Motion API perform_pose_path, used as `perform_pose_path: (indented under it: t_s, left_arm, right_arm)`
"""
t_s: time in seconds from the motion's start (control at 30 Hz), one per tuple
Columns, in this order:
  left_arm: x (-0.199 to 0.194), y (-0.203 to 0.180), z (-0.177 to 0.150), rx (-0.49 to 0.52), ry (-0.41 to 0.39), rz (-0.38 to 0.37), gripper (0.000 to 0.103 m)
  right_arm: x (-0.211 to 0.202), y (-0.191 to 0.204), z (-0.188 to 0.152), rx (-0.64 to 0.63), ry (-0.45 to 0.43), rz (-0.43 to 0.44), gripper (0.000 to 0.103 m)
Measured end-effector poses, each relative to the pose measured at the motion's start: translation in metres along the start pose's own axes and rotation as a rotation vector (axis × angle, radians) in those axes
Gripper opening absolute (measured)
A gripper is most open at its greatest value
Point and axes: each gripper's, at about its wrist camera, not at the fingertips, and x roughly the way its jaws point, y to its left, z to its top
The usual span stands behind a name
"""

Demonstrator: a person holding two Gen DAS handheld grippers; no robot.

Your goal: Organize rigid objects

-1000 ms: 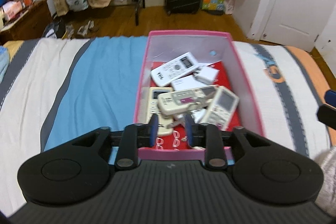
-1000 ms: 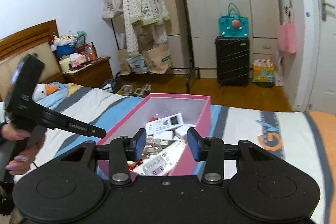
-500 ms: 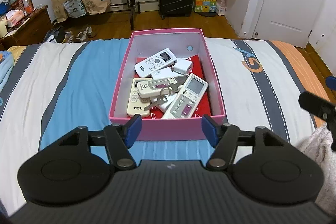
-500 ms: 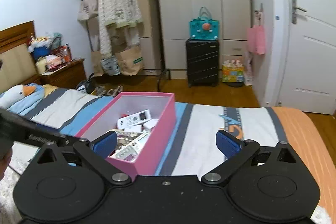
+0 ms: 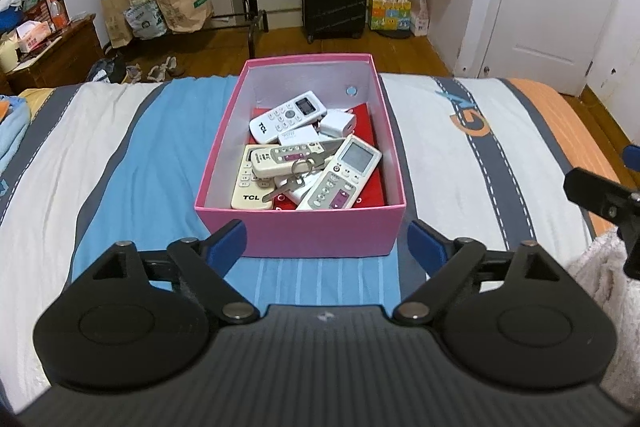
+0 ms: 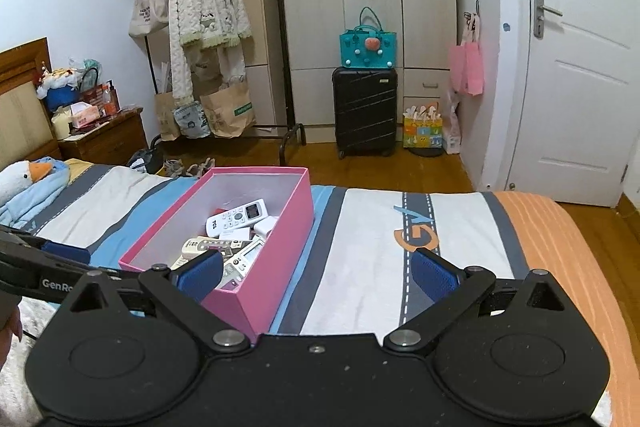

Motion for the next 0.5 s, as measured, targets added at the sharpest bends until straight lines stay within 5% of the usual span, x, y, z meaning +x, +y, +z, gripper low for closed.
perform_pose_path:
  t_s: [0.5]
  left_arm:
    - [-0.0037,-0.0011,-0.0086,-0.018,-0.023,0.008,0.099]
  right_arm:
    - [0.0022,-0.002,-0.0036,0.022,0.037,-0.014,0.102]
